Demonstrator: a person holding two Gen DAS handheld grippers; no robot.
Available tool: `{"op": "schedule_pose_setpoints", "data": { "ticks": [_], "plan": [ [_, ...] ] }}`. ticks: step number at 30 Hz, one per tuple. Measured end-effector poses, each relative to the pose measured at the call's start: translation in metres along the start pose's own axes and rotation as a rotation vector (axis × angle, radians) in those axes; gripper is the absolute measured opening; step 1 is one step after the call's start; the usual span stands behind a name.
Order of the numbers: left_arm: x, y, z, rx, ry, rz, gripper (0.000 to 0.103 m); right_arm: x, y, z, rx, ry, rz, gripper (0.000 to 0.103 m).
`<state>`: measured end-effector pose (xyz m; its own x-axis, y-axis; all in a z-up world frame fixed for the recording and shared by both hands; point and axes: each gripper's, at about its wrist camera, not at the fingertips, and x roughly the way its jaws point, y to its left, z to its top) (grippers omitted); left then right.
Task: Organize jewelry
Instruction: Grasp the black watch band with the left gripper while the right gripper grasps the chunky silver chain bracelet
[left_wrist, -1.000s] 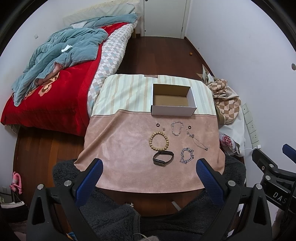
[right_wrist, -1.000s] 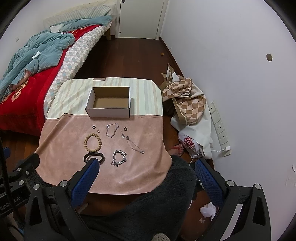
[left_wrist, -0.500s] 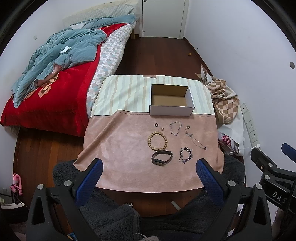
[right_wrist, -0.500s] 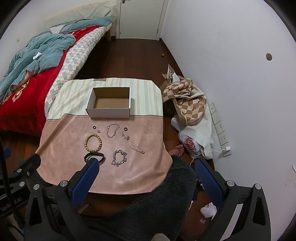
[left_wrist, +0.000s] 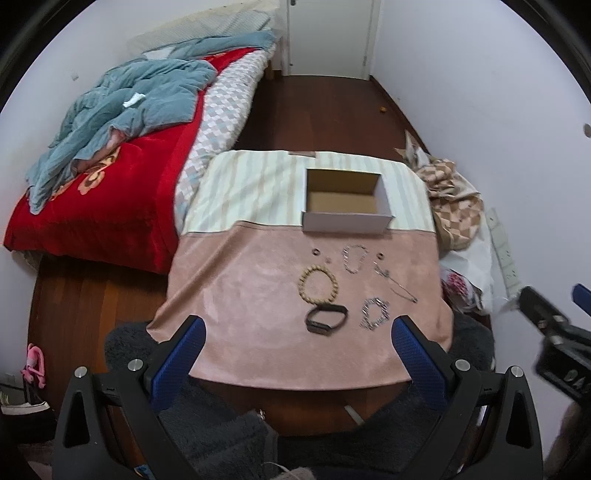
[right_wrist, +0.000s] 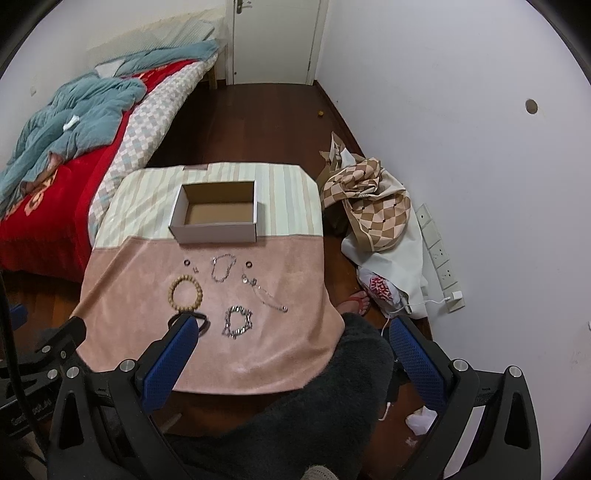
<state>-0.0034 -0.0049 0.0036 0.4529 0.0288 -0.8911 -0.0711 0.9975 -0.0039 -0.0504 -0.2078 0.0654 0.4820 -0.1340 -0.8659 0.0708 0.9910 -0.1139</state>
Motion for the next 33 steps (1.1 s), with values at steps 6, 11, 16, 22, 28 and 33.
{"op": "schedule_pose_setpoints", "data": {
  "ticks": [6,11,16,22,28,33],
  "plan": [
    [0.052,0.018,0.018,-0.027,-0.005,0.102,0.103,0.055,-0.005,0.007,0.031,0.04,0.019,0.103],
    [0.119,0.034,0.015,-0.021,0.081,0.173,0.103,0.15,0.005,-0.006,0.052,0.191,0.078,0.1],
    [0.186,0.035,-0.006,0.009,0.226,0.183,0.102,0.235,0.023,-0.033,0.055,0.315,0.117,0.086],
    [0.238,0.028,-0.025,-0.029,0.378,0.057,0.102,0.284,0.037,-0.059,0.051,0.395,0.142,0.082],
    [0.262,0.008,-0.032,0.004,0.411,-0.041,0.09,0.29,0.034,-0.07,0.064,0.419,0.154,0.08],
    [0.272,-0.007,-0.04,0.072,0.441,-0.065,0.033,0.292,0.032,-0.068,0.073,0.423,0.17,0.08]
  ]
}}
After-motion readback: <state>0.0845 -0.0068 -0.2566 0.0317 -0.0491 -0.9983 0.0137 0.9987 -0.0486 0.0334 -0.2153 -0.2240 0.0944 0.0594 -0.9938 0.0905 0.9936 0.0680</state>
